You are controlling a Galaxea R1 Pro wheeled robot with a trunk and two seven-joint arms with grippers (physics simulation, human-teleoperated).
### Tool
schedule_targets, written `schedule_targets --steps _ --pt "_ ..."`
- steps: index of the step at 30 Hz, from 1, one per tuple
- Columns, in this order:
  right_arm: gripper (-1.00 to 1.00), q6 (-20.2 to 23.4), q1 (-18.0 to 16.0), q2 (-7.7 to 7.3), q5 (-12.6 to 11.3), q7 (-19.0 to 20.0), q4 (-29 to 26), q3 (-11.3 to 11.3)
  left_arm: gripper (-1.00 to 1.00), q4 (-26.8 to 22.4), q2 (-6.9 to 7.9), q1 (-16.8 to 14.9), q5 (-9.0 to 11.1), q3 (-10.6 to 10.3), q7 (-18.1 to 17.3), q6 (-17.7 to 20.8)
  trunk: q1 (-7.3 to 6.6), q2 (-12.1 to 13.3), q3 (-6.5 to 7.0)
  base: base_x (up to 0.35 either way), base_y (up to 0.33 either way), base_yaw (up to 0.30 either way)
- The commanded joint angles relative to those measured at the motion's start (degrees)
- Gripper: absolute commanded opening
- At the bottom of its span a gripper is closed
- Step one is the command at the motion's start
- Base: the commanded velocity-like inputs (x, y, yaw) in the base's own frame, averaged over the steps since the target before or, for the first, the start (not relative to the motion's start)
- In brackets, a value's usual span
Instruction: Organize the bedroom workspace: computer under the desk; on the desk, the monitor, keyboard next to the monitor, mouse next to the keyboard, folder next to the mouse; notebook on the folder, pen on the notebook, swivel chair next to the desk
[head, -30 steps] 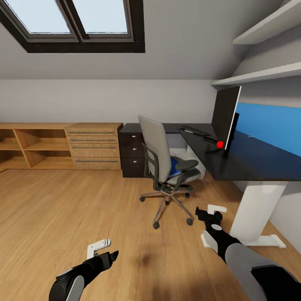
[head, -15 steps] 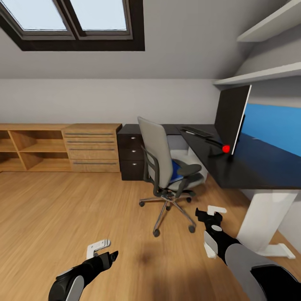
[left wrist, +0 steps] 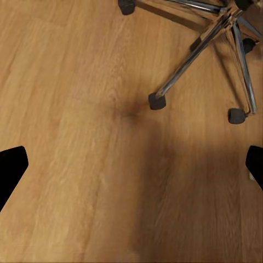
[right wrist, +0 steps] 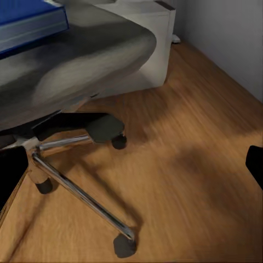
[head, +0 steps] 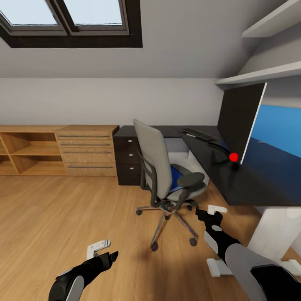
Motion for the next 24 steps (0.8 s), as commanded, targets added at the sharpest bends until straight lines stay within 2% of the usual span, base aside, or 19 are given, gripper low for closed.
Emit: schedule_targets --steps 1,14,24 --pt "1.0 -0.5 0.0 -0.02 -0.5 -0.2 0.0 0.5 1.0 -0.1 -0.03 0.0 0.6 0.0 0.5 0.3 0.02 0.0 -0.06 0.25 -0.074 0.0" --pt "1.0 -1.3 0.0 0.31 -0.2 -0.2 0.0 0.6 1.0 0.0 0.04 0.0 0.6 0.1 0.4 0.4 0.02 0.0 -0.06 0.068 -0.015 0.0" --pt "1.0 -1.6 0.0 0.33 -0.1 -0.2 0.0 0.6 1.0 0.0 0.06 0.0 0.6 0.0 0.3 0.4 0.02 0.0 -0.06 0.179 -0.014 0.0"
